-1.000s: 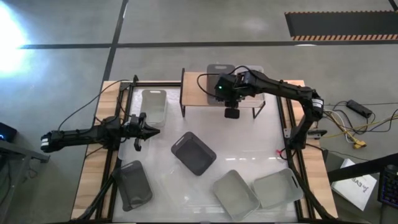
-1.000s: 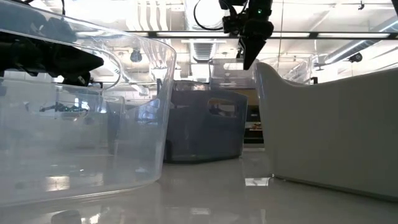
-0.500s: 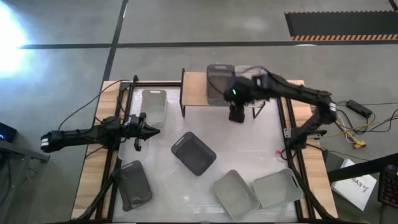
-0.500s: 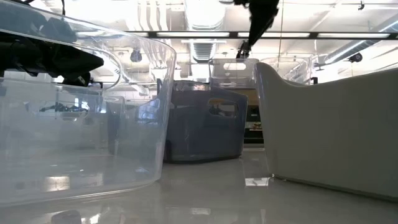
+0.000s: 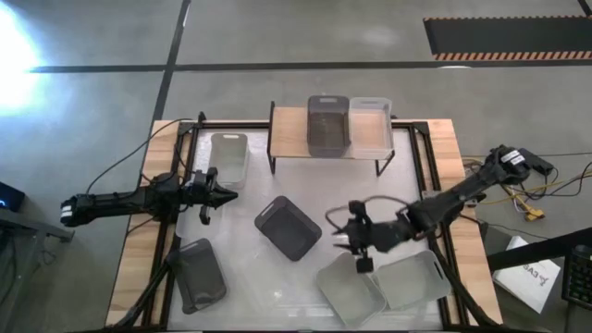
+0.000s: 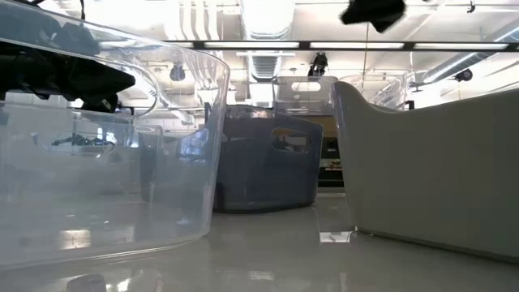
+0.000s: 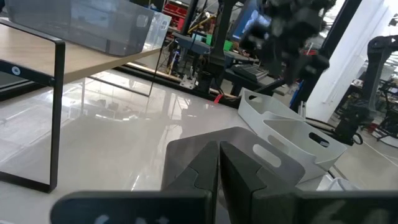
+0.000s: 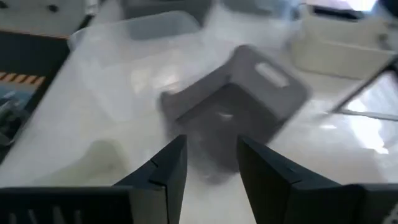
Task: Stack baskets on shelf by color
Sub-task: Put the top gray bin on the shelf
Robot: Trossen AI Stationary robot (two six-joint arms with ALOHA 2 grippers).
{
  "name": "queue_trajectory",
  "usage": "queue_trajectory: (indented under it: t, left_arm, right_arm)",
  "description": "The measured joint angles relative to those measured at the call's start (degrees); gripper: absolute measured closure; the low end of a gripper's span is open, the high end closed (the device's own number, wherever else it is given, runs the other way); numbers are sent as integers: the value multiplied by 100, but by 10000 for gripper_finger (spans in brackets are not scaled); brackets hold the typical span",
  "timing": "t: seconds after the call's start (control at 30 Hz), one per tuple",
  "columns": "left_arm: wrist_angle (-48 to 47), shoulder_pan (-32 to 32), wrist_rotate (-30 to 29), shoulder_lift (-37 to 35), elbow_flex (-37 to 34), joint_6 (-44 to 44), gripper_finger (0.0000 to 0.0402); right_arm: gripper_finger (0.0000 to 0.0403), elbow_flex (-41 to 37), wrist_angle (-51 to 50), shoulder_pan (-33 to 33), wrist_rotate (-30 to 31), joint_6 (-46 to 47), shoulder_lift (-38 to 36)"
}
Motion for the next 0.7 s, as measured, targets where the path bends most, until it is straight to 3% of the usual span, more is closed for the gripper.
queue_trajectory:
  t: [0.37,0.5,0.6,0.7]
  left_arm:
    - [30,0,-33,-8,0,0,402]
    - [764,2,-432,0,0,-34,402]
    - [1403,2,-443,0,0,-632,402]
    - [2050,2,-649,-2,0,-828,402]
  right_arm:
    - [308,-808,328,554,3,906,0]
    - [321,-815,40,918,1,1152,-96]
    - [331,-815,-300,1214,43,1398,-308]
    - [340,-815,-559,1514,462,1625,-585]
